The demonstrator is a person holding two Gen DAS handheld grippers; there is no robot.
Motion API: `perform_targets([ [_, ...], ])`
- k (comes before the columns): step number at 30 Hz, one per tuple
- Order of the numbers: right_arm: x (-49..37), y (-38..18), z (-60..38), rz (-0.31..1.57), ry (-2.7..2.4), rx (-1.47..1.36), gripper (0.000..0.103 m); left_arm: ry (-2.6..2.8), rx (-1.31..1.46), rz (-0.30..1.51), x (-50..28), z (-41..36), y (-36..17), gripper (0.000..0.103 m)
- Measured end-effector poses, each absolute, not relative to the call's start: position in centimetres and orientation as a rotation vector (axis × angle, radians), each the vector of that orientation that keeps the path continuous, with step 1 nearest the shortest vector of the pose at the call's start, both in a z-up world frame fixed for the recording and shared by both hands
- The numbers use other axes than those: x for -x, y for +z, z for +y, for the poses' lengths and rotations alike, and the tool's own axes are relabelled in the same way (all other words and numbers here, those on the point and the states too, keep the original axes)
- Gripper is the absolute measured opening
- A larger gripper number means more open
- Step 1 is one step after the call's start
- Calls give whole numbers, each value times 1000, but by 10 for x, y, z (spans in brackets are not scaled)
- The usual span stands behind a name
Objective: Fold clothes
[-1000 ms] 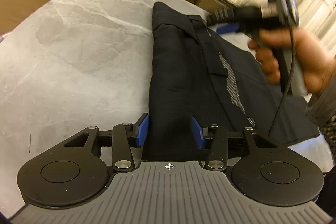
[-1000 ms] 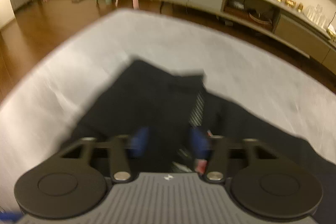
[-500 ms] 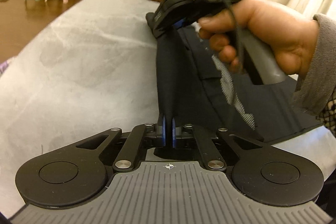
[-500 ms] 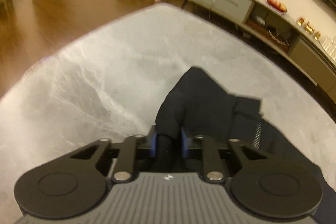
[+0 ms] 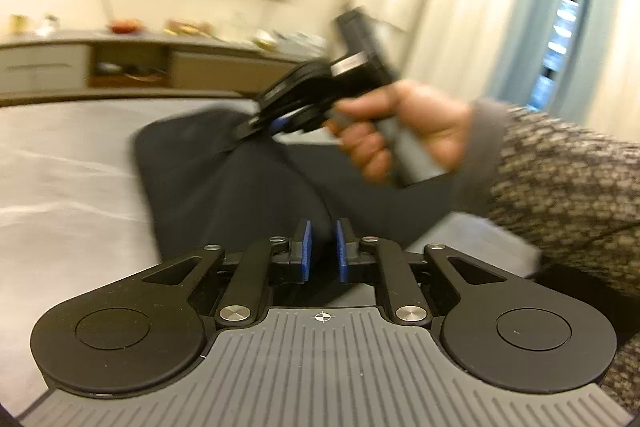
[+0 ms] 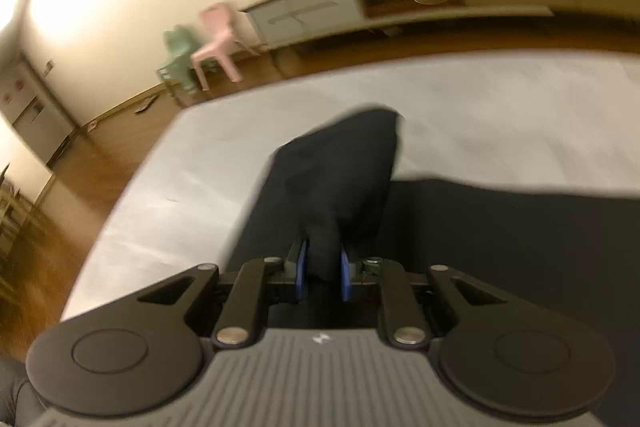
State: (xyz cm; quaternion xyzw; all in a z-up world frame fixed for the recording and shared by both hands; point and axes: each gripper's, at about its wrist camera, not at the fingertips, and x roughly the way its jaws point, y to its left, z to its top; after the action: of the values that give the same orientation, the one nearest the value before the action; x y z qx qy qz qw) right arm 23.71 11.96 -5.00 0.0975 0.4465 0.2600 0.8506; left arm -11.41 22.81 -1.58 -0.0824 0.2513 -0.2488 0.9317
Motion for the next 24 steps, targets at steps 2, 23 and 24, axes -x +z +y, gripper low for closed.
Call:
perform_targets([
  [2,-249,-74,106,960,536,-219,17,-538,168,529,109,230,-14,4],
  [23,-113,-75,68,942,637,-81,28,-191,250,805,44,280,-59,43],
  [24,-103,-81,78,923,626,-27,28,-176,222,825,40,273,-61,41],
])
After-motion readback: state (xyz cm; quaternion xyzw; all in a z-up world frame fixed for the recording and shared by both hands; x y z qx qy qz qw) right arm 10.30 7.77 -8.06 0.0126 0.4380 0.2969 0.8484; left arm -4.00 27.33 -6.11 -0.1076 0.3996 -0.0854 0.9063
